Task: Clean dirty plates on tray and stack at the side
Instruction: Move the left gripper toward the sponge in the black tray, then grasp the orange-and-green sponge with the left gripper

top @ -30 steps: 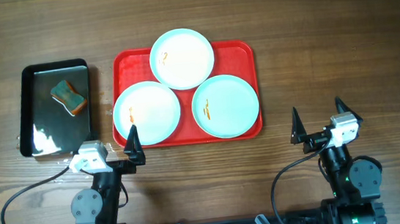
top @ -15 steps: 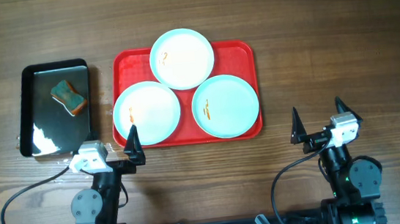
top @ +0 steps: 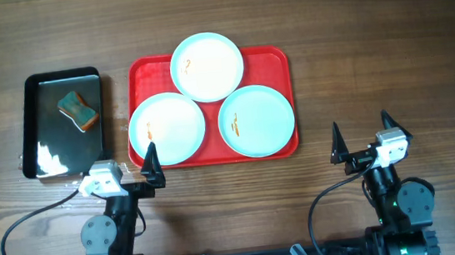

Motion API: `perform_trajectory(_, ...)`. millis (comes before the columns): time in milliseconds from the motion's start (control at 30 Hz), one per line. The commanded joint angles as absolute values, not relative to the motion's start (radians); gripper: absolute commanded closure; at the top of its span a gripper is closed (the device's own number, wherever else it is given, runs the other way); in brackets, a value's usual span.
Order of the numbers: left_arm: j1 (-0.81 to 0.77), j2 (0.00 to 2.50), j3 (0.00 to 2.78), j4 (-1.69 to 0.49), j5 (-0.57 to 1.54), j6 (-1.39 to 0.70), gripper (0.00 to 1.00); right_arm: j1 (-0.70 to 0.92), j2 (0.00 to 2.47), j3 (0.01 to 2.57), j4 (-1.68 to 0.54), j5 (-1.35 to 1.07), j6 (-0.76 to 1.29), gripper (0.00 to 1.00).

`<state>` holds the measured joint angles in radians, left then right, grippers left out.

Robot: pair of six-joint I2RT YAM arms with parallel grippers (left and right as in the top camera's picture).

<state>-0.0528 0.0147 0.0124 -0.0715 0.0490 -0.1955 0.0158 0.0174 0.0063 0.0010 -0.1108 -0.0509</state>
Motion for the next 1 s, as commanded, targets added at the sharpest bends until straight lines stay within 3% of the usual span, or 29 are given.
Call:
perform_trajectory(0, -0.047, 0.016, 0.006, -0.075, 0.032, -0.179, 0.00, 0.010, 0.019, 0.005, 0.006, -0.100, -0.060, 0.00)
perform_trajectory(133, -0.049, 0.016, 0.006, -0.041, 0.081, -0.244, 0.00, 0.010, 0.019, 0.005, 0.006, -0.100, -0.060, 0.00)
perform_trajectory(300, -0.055, 0.016, 0.006, -0.023, 0.798, -0.797, 0.00, 0.010, 0.019, 0.005, 0.006, -0.100, -0.060, 0.00)
perform_trajectory(400, -0.055, 0.016, 0.006, 0.126, 0.841, -1.015, 0.00, 0.010, 0.019, 0.005, 0.006, -0.100, -0.060, 0.00)
perform_trajectory(467, -0.054, 0.016, 0.024, 0.467, 0.843, -1.055, 0.00, 0.010, 0.019, 0.005, 0.006, -0.100, -0.060, 0.00)
perform_trajectory(533, -0.038, 0.019, 0.102, 0.482, 0.786, -1.024, 0.01, 0.010, 0.019, 0.005, 0.006, -0.100, -0.060, 0.00)
perform_trajectory(600, 0.001, 0.054, 0.254, 0.242, 0.757, -0.840, 0.01, 0.010, 0.019, 0.005, 0.006, -0.100, -0.060, 0.00)
perform_trajectory(667, 0.050, 0.149, 0.463, -0.141, 0.678, -0.593, 0.01, 0.010, 0.019, 0.005, 0.006, -0.100, -0.060, 0.00)
perform_trajectory(800, 0.115, 0.524, 0.956, -0.768, 0.302, -0.302, 0.00, 0.010, 0.019, 0.005, 0.006, -0.100, -0.060, 0.00)
perform_trajectory(900, 0.117, 0.871, 1.313, -1.085, 0.081, -0.265, 0.00, 0.010, 0.019, 0.005, 0.006, -0.100, -0.060, 0.00)
perform_trajectory(967, 0.117, 1.047, 1.484, -1.214, 0.058, -0.265, 0.00, 0.010, 0.019, 0.005, 0.006, -0.100, -0.060, 0.00)
